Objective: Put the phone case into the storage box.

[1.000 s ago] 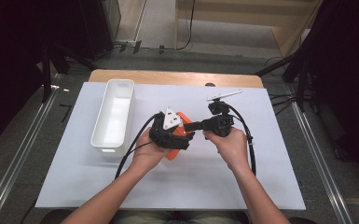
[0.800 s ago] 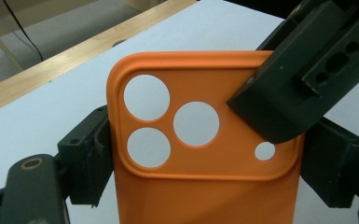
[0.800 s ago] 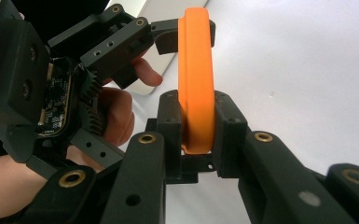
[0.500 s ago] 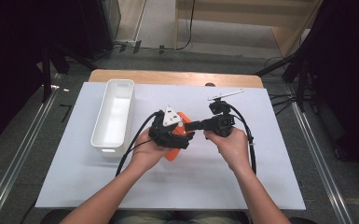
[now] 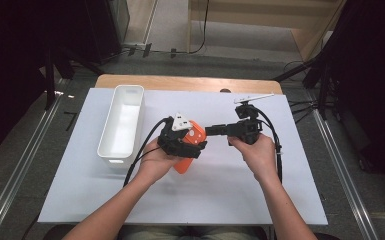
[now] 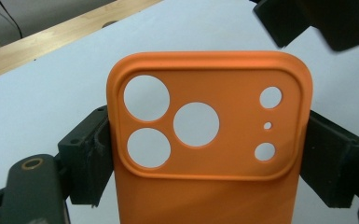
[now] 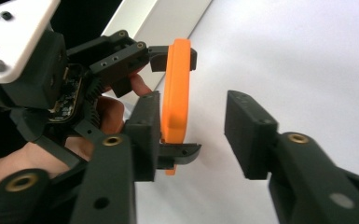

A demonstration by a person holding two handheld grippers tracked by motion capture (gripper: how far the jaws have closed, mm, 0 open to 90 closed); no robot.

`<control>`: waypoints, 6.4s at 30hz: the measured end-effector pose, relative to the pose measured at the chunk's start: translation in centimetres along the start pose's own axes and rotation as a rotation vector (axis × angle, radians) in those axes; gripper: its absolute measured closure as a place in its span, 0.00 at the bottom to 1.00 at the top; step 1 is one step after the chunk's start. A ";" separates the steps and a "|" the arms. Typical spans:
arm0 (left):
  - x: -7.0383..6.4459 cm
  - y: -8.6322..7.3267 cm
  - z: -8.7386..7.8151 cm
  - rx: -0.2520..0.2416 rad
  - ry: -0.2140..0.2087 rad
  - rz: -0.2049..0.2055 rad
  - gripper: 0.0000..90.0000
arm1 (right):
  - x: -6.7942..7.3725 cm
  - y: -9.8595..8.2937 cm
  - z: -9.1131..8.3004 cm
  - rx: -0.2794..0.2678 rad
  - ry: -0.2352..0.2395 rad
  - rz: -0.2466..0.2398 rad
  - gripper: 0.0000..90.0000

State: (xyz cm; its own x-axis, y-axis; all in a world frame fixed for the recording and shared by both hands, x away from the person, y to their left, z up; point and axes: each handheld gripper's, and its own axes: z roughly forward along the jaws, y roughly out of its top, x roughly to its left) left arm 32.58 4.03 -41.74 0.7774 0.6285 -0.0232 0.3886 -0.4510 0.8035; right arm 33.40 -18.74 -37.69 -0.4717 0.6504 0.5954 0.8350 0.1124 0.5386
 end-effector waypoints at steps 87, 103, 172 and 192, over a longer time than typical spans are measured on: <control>3.9 2.4 -4.0 0.009 -0.194 -0.152 0.17 | -5.3 -13.7 -1.6 -0.055 -0.148 -0.248 0.28; 5.2 3.4 -6.2 0.003 -0.198 -0.149 0.17 | -5.9 -14.2 -1.9 -0.048 -0.186 -0.251 0.28; 14.4 3.9 -13.8 -0.102 0.153 -0.334 0.17 | -5.4 -13.9 -1.6 -0.061 -0.122 -0.245 0.28; 16.7 7.1 -12.9 -0.084 0.273 -0.333 0.17 | -5.1 -13.9 -1.4 -0.051 -0.125 -0.264 0.28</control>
State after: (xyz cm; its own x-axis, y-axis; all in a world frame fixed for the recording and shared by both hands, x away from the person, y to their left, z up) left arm 41.96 19.54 -28.70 0.4529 0.8804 -0.1404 0.5454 -0.1490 0.8249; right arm 23.84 -24.69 -47.34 -0.6297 0.6915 0.3541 0.6711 0.2545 0.6963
